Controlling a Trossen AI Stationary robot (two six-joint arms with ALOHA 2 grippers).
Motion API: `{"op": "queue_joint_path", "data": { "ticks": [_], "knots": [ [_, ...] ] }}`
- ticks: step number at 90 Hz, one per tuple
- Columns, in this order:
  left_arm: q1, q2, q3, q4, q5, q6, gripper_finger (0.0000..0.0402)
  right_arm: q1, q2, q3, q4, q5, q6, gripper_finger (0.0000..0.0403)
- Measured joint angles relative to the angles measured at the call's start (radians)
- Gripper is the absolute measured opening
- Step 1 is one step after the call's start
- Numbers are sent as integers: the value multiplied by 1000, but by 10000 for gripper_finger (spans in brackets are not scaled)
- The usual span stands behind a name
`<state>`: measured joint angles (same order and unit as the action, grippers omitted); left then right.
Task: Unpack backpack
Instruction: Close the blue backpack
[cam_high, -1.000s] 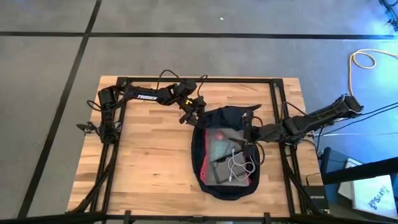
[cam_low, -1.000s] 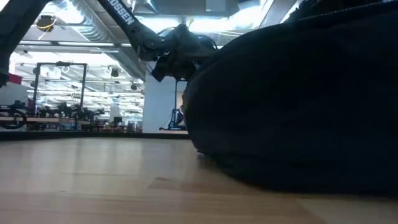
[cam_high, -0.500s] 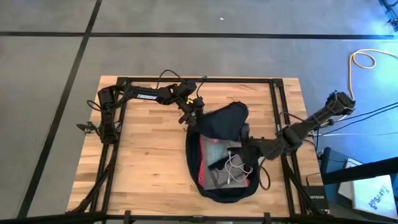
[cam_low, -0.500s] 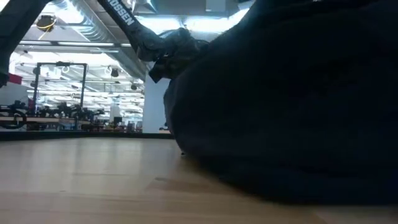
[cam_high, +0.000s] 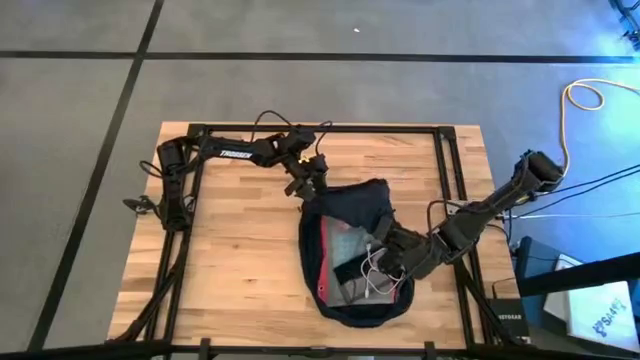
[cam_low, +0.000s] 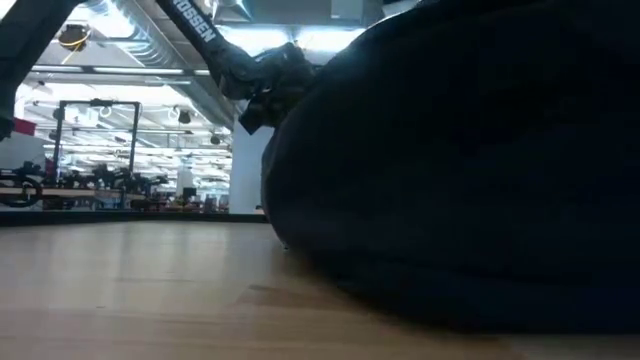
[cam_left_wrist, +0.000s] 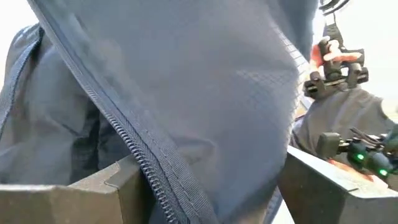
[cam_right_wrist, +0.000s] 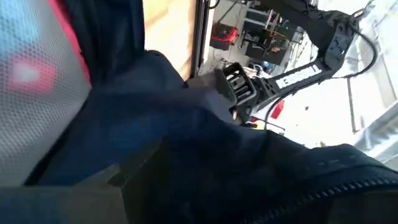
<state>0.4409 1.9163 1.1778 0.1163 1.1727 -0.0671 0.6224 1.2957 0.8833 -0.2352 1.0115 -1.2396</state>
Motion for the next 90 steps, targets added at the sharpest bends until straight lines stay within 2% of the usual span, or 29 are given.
{"op": "queue_joint_path", "data": {
  "ticks": [15,44,50,63,90],
  "knots": [
    [21,-31,0,-1,34,-6,272,0,2,29,1,0,-85,253],
    [69,-213,0,95,33,-100,272,0,1,124,-3,-31,-232,253],
    [78,-249,0,119,19,-126,272,-1,1,149,-1,-65,-235,253],
    [86,-299,0,120,-5,-163,272,0,1,177,-2,-69,-235,253],
    [67,-321,0,103,-2,-184,272,0,1,205,-79,-64,-235,253]
  ]
}}
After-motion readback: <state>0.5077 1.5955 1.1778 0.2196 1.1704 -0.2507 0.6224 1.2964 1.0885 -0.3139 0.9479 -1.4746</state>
